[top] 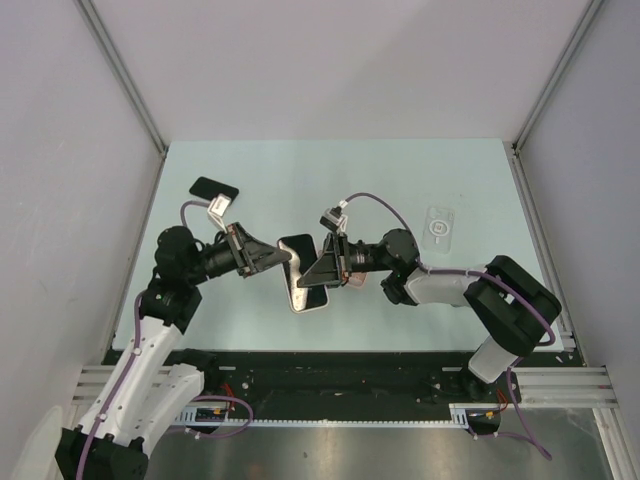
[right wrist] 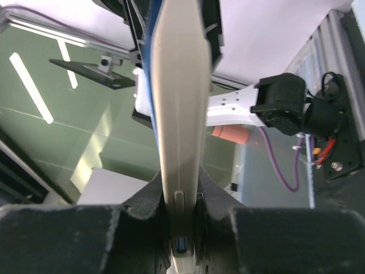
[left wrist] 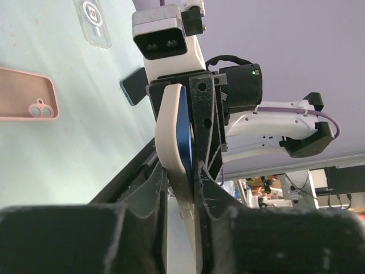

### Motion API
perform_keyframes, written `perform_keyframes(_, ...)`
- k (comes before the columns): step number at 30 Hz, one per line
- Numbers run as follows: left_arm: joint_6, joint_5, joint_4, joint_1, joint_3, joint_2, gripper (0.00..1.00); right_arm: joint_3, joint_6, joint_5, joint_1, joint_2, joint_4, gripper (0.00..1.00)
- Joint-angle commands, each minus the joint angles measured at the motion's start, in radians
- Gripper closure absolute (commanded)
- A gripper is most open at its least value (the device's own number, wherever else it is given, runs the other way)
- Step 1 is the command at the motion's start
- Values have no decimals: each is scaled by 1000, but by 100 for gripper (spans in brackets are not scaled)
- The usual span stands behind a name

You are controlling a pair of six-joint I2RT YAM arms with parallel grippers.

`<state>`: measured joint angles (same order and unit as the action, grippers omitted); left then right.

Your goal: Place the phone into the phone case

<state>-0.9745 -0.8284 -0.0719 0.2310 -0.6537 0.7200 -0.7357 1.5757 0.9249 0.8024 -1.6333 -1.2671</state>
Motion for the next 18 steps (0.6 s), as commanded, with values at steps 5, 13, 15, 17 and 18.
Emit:
perform_keyframes(5, 147, 69, -104, -9, -29, -2, 100, 12, -122, -18, -6, 79, -113, 69)
perform_keyframes(13, 237, -73, -108, -7, -17, 27, 100, -5, -309, -98, -63, 227, 179, 53)
perform_keyframes(15, 240, -122, -95, -7, -15, 27, 100, -16, -309, -89, -75, 221, 183, 53)
perform_keyframes(17, 232, -155, -74, -6, -9, 36, 100, -36, -309, -81, -78, 210, 180, 54)
perform_keyframes(18, 224, -184, -63, -7, -4, 39, 100, -42, -309, -78, -77, 202, 175, 54)
